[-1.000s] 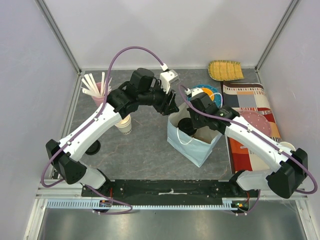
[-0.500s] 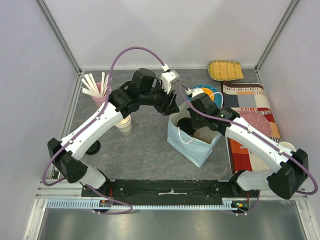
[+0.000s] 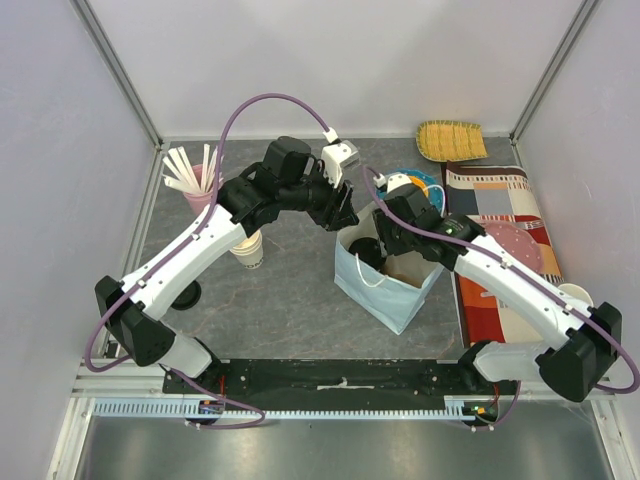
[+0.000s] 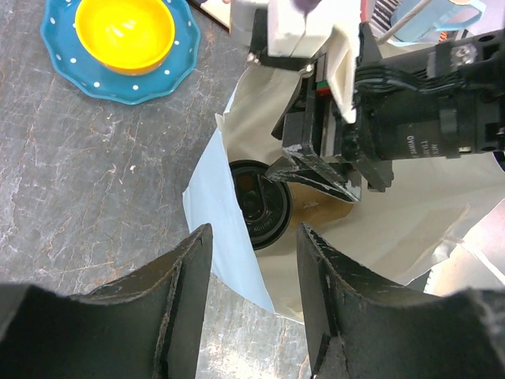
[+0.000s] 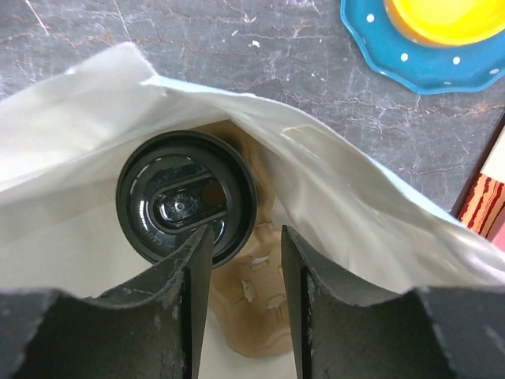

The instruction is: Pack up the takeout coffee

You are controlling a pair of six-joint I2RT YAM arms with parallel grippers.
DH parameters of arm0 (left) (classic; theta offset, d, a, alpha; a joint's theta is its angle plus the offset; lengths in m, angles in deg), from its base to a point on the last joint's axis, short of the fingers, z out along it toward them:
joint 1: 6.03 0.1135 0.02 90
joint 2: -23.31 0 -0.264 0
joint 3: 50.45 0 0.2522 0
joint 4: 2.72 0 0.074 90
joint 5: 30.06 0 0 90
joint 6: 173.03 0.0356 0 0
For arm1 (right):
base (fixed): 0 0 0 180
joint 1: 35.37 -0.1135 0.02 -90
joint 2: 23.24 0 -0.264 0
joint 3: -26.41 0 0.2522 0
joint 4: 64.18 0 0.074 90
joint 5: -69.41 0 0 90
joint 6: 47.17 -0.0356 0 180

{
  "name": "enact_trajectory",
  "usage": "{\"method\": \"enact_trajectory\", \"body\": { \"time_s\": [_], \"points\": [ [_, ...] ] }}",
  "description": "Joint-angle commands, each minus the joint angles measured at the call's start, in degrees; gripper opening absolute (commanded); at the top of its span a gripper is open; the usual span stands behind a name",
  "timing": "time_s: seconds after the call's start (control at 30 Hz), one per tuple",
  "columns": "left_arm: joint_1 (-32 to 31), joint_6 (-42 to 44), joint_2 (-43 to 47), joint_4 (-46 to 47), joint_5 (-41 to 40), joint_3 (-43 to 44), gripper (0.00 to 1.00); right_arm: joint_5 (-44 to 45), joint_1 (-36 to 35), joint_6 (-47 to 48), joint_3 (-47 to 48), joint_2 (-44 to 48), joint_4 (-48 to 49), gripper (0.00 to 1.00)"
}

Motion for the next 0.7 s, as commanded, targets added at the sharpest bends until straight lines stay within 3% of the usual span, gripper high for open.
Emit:
{"method": "enact_trajectory", "body": {
  "time_s": [0.0,0.57,0.67],
  "points": [
    [0.03,0.71,0.24,1.28,1.65,1.28,0.54,-0.30,-0.33,0.86,4.86,2.08,-0.54,0.48],
    [0.03,0.71,0.85,1.45,0.86,1.89,0.57,-2.40,-0.42,2.44,16.63,5.33,-8.18,0.55],
    [0.21,4.04,0.68,1.63,-1.59,3.56,0.57,-4.86,-0.33,3.24,19.88,5.42,-9.06,0.56]
  ]
}}
